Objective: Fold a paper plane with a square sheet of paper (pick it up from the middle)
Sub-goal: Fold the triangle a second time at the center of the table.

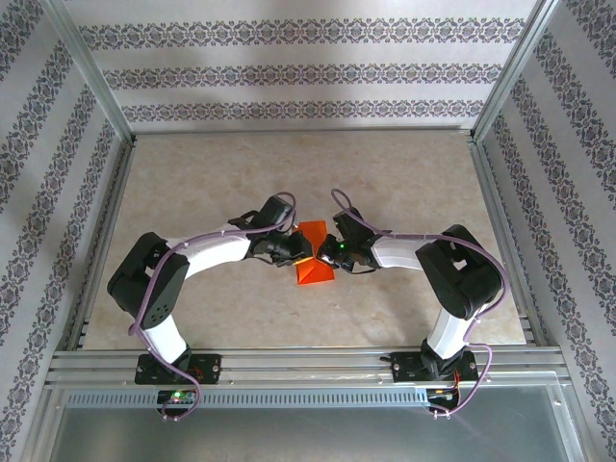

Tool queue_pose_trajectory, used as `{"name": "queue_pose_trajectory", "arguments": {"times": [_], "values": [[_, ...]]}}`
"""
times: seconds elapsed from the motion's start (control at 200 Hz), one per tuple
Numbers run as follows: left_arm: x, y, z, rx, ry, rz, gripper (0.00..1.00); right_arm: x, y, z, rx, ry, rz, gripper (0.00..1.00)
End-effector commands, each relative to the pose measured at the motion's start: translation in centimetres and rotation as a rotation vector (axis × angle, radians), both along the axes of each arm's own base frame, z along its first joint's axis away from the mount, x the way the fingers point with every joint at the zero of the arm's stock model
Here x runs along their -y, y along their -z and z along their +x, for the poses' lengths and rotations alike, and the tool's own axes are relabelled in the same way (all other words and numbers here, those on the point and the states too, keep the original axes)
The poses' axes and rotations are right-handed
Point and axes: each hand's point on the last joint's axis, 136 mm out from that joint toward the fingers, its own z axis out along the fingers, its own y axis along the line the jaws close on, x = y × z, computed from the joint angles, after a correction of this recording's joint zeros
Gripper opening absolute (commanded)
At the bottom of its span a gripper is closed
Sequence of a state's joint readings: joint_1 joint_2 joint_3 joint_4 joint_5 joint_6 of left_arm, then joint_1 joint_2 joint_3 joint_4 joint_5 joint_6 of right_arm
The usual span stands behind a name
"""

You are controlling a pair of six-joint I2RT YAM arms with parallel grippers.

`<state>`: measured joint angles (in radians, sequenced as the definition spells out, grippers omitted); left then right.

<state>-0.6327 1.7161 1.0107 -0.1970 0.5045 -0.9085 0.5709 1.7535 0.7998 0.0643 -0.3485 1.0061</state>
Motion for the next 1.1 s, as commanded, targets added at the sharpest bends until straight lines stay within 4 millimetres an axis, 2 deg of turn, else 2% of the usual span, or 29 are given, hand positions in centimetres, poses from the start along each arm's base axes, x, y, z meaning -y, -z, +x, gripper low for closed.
{"name": "queue_pose_trajectory", "arguments": {"times": [0.0,0.13,0.415,0.884,1.099], "values": [[-0.2,1.5,-3.0,-0.084,0.045,0.047,0.17,3.5,3.9,-1.8,-0.105,0.076,-0.145,0.04],[-0.3,2.8,-3.7,-0.112,0.058,0.067,0.16,3.6,4.1,-1.9,-0.115,0.081,-0.150,0.04],[-0.9,4.4,-4.0,-0.136,0.059,0.107,0.16,3.9,4.3,-2.1,-0.131,0.089,-0.160,0.04],[-2.5,5.5,-3.7,-0.135,0.021,0.181,0.15,4.1,4.5,-2.3,-0.140,0.087,-0.166,0.04],[-2.5,5.7,-3.6,-0.138,0.020,0.183,0.13,4.1,4.5,-2.4,-0.140,0.085,-0.163,0.04]]}}
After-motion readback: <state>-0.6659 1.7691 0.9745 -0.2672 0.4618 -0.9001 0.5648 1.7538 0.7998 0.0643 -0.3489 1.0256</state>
